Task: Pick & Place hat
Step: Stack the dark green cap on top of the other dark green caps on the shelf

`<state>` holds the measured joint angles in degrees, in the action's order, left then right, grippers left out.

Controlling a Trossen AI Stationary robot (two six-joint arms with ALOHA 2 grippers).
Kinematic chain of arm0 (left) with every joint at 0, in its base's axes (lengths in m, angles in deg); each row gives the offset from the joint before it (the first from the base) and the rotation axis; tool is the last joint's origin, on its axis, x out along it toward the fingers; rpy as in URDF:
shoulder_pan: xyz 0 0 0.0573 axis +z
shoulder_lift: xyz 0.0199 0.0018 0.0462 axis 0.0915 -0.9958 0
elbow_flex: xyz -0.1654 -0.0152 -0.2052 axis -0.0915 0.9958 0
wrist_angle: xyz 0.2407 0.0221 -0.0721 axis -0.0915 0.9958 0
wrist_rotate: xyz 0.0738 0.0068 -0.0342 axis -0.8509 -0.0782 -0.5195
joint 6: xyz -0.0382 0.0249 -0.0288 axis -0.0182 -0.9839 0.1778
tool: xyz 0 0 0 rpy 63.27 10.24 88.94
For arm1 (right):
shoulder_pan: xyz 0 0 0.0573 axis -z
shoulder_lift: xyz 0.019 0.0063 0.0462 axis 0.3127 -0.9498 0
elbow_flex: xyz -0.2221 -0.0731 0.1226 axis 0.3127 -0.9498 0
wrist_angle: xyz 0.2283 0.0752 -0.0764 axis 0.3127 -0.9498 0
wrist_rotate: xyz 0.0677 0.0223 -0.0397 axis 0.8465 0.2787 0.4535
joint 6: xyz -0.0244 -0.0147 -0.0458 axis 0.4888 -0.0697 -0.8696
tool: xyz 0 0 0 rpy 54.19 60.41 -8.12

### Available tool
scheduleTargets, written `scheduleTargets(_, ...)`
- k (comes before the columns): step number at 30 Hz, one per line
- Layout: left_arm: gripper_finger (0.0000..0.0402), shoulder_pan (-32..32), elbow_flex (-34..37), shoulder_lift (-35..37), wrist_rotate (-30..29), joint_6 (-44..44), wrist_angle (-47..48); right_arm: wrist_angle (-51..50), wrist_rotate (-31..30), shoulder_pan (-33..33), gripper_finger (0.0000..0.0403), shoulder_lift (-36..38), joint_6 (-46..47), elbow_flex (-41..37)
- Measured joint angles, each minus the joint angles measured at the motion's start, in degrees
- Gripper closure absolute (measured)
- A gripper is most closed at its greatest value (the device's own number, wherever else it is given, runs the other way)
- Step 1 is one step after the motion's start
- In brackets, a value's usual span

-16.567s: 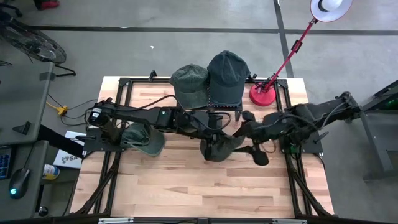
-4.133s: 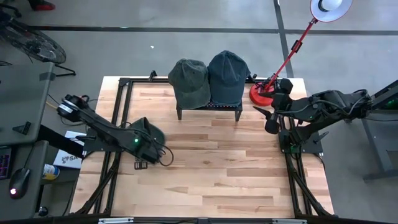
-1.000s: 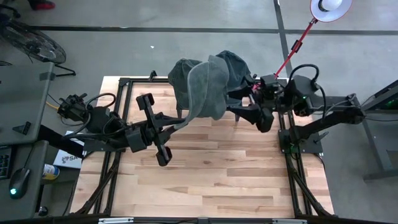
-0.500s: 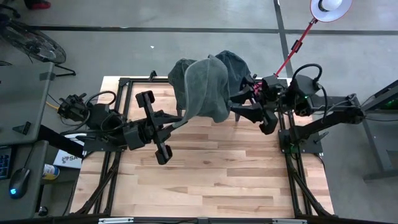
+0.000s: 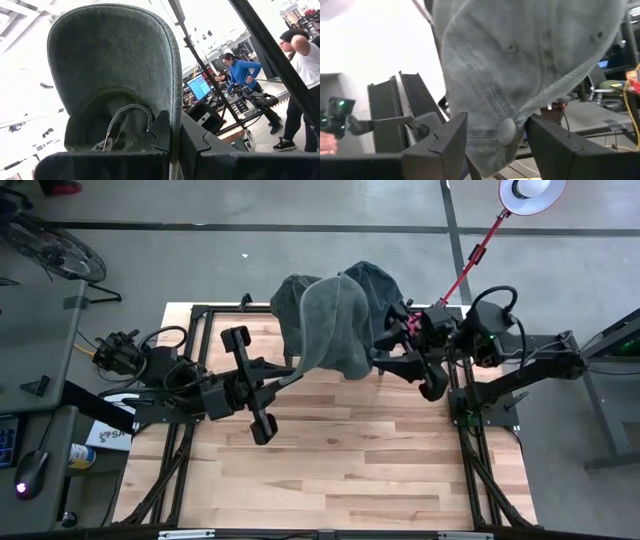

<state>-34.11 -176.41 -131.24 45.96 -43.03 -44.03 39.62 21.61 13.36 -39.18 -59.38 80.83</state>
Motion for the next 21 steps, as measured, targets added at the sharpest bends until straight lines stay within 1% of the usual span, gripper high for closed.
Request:
scheduleTargets(3, 0.0396, 0.00, 0.00, 0.00, -0.28, 0.04, 0.16, 0.02, 0.66, 0.00, 0.0241, 0.00, -0.55, 0.00)
scheduleTargets(10, 0.0396, 0.02, 0.00, 0.00, -0.65, 0.17, 0.33, 0.00, 0.88, 0.02, 0.0346, 0.00, -2.10, 0.00)
scheduleTargets(13, 0.0396, 0.00, 0.00, 0.00, -2.66, 0.41, 0.36, 0.00, 1.00, 0.02, 0.0384, 0.00, -3.22, 0.00)
scheduleTargets(16, 0.0391, 0.00, 0.00, 0.00, -5.01, 1.12, 0.48, 0.00, 1.06, 0.02, 0.0385, 0.00, -3.25, 0.00)
scheduleTargets(21, 0.0360, 0.01, 0.00, 0.00, -9.12, 3.13, 0.84, -0.06, 1.01, 0.02, 0.0385, 0.21, -3.51, 0.00)
